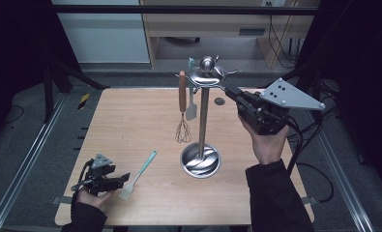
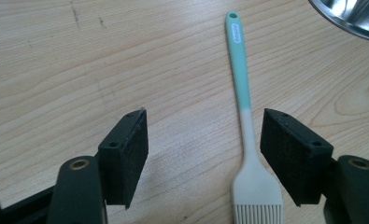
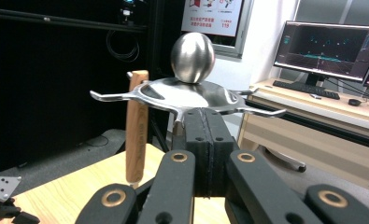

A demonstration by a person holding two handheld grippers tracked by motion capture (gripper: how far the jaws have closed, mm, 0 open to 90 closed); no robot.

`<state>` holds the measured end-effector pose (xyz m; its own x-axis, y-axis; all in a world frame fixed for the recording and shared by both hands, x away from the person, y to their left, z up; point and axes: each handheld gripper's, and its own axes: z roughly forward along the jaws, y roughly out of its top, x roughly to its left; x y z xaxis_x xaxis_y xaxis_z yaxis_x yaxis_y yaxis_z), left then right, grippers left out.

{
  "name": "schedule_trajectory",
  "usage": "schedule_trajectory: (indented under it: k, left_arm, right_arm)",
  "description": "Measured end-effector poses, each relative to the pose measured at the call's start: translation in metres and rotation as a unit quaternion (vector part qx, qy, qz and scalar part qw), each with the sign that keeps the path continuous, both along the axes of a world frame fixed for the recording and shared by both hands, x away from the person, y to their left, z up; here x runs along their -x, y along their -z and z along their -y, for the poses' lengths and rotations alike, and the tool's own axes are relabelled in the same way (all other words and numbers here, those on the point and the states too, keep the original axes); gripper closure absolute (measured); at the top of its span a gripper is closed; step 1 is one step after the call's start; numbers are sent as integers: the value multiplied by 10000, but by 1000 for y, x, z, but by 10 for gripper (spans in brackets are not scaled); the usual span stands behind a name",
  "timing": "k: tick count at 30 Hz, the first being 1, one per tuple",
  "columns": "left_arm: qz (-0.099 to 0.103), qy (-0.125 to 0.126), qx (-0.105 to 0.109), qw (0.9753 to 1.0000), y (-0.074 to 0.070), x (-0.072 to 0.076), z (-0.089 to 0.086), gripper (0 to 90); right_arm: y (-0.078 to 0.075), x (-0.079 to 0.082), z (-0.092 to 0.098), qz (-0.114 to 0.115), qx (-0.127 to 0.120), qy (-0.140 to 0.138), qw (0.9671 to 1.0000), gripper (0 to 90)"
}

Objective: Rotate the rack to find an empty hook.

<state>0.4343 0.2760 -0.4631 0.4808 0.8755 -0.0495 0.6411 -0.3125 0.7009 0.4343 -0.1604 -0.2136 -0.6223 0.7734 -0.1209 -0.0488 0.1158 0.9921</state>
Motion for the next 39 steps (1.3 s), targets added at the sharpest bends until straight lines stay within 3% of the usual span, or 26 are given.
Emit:
schedule_trajectory:
  k: [5,9,18,22,28,36,39]
  left_arm:
    - [1,8,0,10000,0,0,0,317]
    - [6,16,18,10000,-1,0,0,313]
    - [1,74,2,10000,-3,2,6,304]
    - [3,105,-43,9999,-4,2,9,302]
    - [-24,179,-101,9998,-7,1,14,298]
    - [-64,265,-165,9995,-13,-2,20,326]
    - [-113,300,-206,9993,-15,-5,23,336]
  right_arm:
    - [3,1,4,-32,31,71,10000,900]
    - [17,0,13,-182,55,189,9996,873]
    - [86,-10,42,-742,151,556,9956,636]
    - [116,-12,57,-1027,134,722,9920,586]
    - [149,-9,76,-1349,170,930,9863,513]
    - [191,1,91,-1801,314,1060,9774,463]
    - [200,5,93,-1922,412,1100,9743,460]
